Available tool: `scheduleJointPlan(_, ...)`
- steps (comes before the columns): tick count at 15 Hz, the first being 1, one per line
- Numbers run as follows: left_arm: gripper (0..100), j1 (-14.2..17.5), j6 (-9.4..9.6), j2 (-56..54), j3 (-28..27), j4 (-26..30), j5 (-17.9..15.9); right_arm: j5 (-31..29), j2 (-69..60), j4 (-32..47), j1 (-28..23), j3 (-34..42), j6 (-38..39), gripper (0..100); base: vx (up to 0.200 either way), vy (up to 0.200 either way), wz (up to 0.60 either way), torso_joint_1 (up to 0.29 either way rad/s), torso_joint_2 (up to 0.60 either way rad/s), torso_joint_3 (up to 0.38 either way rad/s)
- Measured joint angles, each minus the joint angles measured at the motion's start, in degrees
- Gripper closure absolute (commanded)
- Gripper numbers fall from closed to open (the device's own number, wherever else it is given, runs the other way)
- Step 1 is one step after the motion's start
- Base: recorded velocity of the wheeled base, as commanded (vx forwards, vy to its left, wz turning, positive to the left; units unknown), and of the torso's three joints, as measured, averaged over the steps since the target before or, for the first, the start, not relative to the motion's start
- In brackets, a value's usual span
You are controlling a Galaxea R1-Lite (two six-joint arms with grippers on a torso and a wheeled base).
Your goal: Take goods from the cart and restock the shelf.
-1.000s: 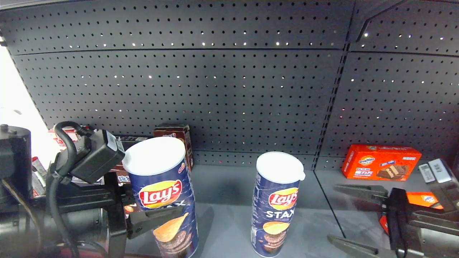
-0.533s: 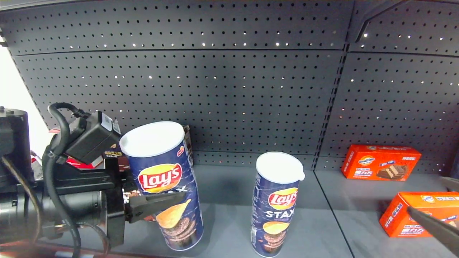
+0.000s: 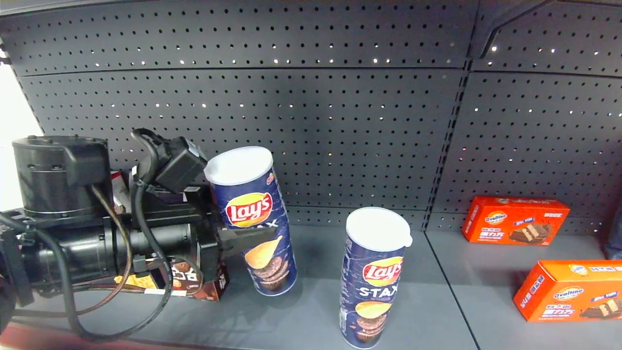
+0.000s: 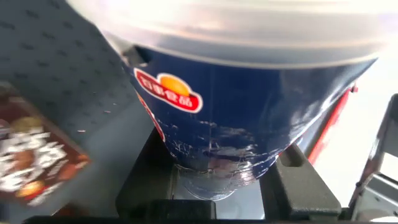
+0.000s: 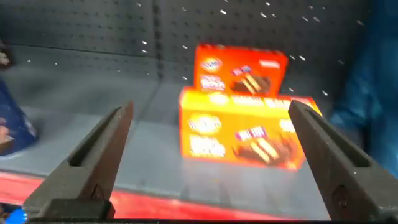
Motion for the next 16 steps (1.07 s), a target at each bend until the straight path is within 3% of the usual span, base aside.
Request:
scheduleJointPlan(4,100,0.11,0.20,5.21,-2.80,-0.27,-1.67,-4.57,-9.29,-1.50,-2.99,8.97,0.22,0,0.000,0.000,0.00,0.000,0.00,0.000)
scheduleJointPlan(7,100,0.02,0.27,10.23,-8.92,-0.28,-2.76,-6.27,-11.22,0.17,-3.34,12.15,1.95,0,0.000,0.000,0.00,0.000,0.00,0.000)
scheduleJointPlan(10,100,-0.30,0.46,14.69,-13.36,-0.28,-2.84,-3.01,-11.79,2.79,-3.39,12.42,6.74,0,0.000,0.000,0.00,0.000,0.00,0.000)
scheduleJointPlan(16,100,-0.50,0.40,17.47,-14.91,-0.30,-2.90,-1.01,-11.96,2.79,-3.39,12.56,6.75,0,0.000,0.000,0.00,0.000,0.00,0.000)
